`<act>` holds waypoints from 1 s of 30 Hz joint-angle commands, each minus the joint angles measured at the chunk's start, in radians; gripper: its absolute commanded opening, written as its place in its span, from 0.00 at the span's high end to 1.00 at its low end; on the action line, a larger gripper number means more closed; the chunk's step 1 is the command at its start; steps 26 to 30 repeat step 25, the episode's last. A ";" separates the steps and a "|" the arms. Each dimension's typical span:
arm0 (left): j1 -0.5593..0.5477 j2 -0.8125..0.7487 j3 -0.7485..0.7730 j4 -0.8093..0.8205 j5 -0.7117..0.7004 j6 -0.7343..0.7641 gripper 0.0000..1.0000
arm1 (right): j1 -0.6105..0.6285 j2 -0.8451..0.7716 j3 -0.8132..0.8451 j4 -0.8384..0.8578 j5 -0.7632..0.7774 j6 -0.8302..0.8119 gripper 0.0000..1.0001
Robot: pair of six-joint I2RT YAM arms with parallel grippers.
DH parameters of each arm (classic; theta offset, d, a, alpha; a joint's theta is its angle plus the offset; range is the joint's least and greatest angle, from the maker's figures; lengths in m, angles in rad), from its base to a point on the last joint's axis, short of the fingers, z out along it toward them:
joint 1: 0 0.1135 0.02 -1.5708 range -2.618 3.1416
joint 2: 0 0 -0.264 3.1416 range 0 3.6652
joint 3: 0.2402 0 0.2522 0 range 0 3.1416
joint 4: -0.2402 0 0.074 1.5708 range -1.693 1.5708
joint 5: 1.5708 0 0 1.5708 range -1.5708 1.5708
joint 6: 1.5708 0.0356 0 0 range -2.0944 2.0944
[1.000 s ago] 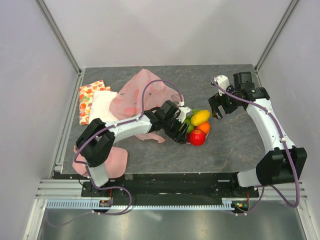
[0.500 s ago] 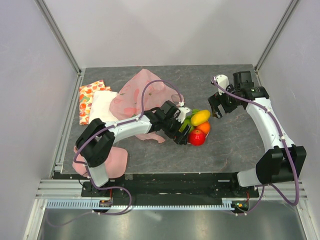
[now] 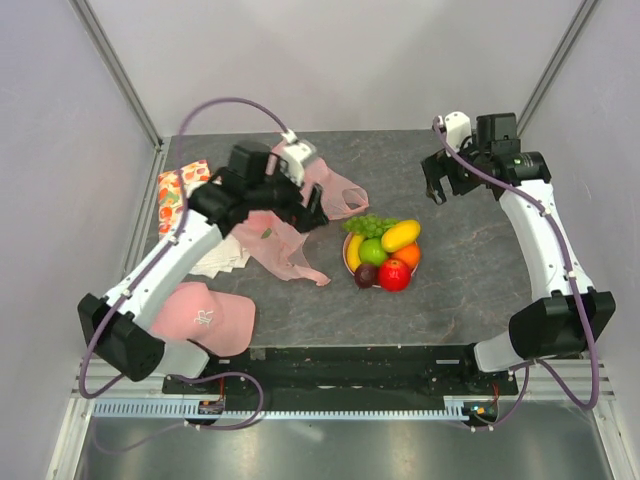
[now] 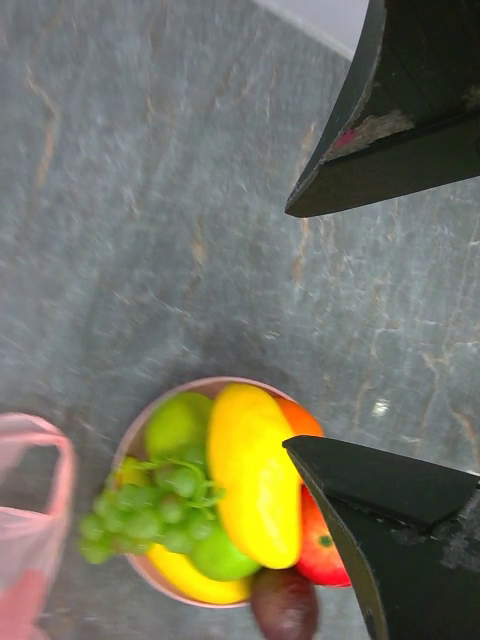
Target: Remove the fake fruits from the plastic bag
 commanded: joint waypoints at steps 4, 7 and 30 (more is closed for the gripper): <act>0.256 -0.010 0.196 -0.069 -0.107 0.084 0.01 | -0.003 0.024 0.122 0.064 0.137 0.192 0.02; 0.317 -0.011 0.239 -0.037 -0.171 0.074 0.01 | -0.003 0.027 0.104 0.067 0.143 0.189 0.02; 0.462 -0.158 0.129 0.043 -0.250 0.000 0.01 | -0.003 0.030 0.085 0.059 0.077 0.188 0.02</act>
